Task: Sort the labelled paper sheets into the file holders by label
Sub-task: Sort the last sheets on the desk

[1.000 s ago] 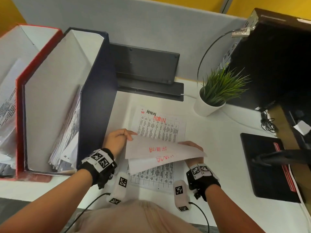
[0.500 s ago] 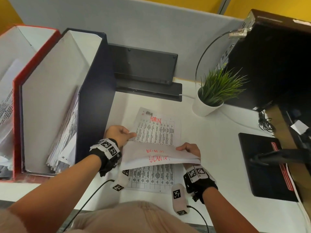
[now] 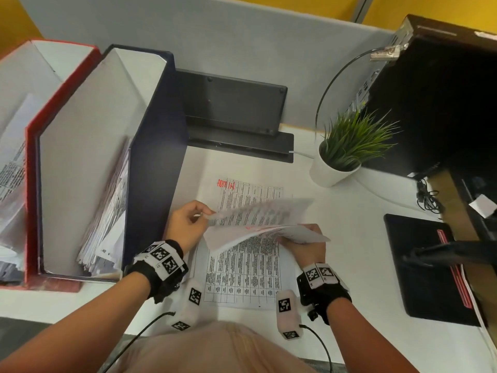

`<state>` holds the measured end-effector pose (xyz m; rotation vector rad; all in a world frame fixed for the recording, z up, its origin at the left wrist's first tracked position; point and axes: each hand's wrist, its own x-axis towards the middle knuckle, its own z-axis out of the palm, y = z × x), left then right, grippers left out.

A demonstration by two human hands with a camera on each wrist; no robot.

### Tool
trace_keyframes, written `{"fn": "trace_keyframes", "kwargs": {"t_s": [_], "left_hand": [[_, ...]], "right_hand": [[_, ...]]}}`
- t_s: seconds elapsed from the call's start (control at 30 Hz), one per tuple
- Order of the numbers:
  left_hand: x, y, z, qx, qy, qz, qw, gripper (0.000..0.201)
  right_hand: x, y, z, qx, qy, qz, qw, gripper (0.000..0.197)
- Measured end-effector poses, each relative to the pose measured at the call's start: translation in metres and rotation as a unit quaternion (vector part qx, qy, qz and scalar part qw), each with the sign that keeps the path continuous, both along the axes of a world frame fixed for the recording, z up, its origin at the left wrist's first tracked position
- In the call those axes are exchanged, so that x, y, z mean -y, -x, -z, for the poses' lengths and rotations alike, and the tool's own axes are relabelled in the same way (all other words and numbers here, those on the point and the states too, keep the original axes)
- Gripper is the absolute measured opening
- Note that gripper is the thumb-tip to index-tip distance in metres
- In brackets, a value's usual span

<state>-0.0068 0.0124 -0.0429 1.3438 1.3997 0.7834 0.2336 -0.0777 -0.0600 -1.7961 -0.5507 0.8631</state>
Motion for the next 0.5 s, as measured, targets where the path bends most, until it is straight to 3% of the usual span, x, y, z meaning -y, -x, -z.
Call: {"fn": "trace_keyframes", "kwargs": {"t_s": [0.1, 0.2, 0.27, 0.37, 0.5], "left_hand": [[0.001, 0.003, -0.001, 0.056, 0.045, 0.007, 0.997, 0.026], [0.0, 0.003, -0.002, 0.098, 0.088, -0.02, 0.991, 0.027], [-0.005, 0.001, -0.002, 0.083, 0.119, -0.045, 0.988, 0.025], [-0.016, -0.006, -0.003, 0.103, 0.171, -0.092, 0.976, 0.017], [-0.025, -0.008, 0.001, 0.031, 0.235, -0.052, 0.97, 0.034]], "right_hand": [[0.002, -0.001, -0.003, -0.044, -0.039, -0.026, 0.998, 0.063], [-0.001, 0.0, -0.003, -0.022, 0.02, -0.054, 0.998, 0.032], [-0.002, -0.002, -0.003, 0.007, 0.063, -0.079, 0.995, 0.013], [0.002, -0.005, 0.001, 0.034, 0.091, -0.093, 0.991, 0.036], [0.004, -0.002, 0.001, 0.041, 0.05, -0.067, 0.996, 0.017]]}}
